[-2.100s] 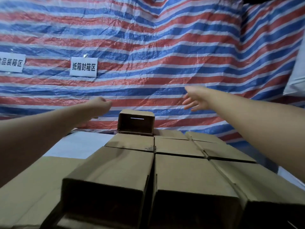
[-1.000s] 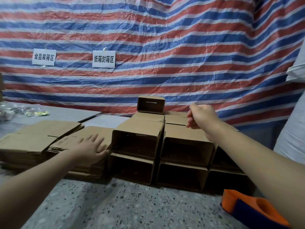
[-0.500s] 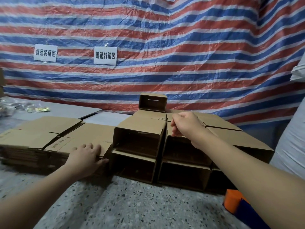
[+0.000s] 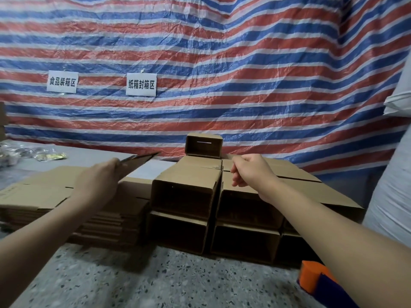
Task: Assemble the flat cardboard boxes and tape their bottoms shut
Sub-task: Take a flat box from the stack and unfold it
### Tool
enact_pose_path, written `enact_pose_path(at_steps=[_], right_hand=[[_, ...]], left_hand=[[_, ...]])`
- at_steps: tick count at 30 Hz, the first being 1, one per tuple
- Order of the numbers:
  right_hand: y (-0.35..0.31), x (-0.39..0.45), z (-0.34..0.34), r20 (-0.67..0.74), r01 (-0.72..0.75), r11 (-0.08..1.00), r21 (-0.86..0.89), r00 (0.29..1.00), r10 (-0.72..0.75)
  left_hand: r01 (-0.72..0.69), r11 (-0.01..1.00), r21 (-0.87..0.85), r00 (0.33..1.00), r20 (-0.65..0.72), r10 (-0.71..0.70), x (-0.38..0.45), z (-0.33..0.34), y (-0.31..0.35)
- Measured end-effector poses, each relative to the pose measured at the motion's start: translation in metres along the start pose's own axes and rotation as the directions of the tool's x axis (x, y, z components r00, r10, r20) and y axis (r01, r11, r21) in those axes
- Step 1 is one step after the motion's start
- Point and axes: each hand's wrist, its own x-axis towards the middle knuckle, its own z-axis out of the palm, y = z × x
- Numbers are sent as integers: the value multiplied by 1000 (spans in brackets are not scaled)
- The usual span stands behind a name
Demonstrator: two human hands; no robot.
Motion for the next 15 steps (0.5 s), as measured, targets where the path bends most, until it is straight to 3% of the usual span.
enact_pose_path(at_steps=[8, 15], right_hand=[[-28, 13, -24, -143, 59, 997, 44, 988, -52], [-59, 31, -81, -304, 188, 944, 272, 947, -101]], left_hand=[[-296, 937, -186, 907, -362, 214, 20, -92, 82], [-432, 742, -513, 891, -368, 264, 20, -140, 146]])
